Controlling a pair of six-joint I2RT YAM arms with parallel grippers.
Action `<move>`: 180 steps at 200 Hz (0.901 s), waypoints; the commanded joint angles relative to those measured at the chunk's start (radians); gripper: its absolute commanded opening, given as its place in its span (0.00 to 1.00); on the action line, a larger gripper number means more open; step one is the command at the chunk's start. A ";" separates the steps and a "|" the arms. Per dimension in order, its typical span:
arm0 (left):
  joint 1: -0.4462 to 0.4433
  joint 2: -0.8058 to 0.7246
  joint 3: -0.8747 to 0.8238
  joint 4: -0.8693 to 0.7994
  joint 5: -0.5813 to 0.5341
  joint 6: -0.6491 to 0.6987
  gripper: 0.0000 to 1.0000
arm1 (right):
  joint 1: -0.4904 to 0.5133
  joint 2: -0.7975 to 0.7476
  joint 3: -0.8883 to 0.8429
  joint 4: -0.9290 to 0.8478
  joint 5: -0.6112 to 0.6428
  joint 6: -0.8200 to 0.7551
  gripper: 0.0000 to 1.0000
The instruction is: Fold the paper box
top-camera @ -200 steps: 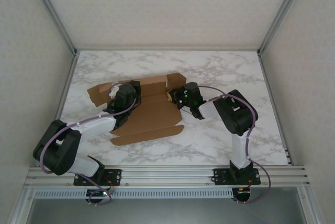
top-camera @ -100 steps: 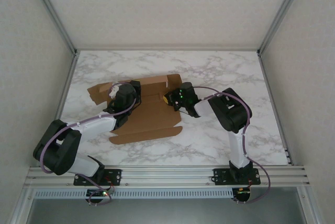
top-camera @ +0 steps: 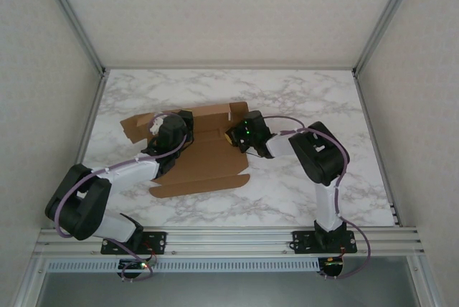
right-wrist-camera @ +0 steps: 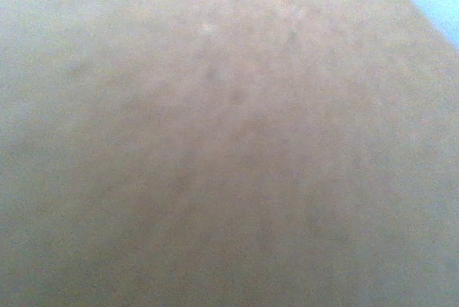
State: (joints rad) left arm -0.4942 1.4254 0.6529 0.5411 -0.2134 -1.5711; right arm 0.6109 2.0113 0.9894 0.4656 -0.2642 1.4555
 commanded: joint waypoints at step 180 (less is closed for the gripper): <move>0.005 -0.004 0.003 -0.226 0.017 0.046 0.00 | -0.079 -0.744 -0.032 -0.595 0.405 -1.388 0.49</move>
State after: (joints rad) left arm -0.4938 1.4071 0.6575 0.4988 -0.2054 -1.5486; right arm 0.5503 1.2179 0.9497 -0.1207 0.0654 0.4099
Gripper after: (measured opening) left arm 0.060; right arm 0.478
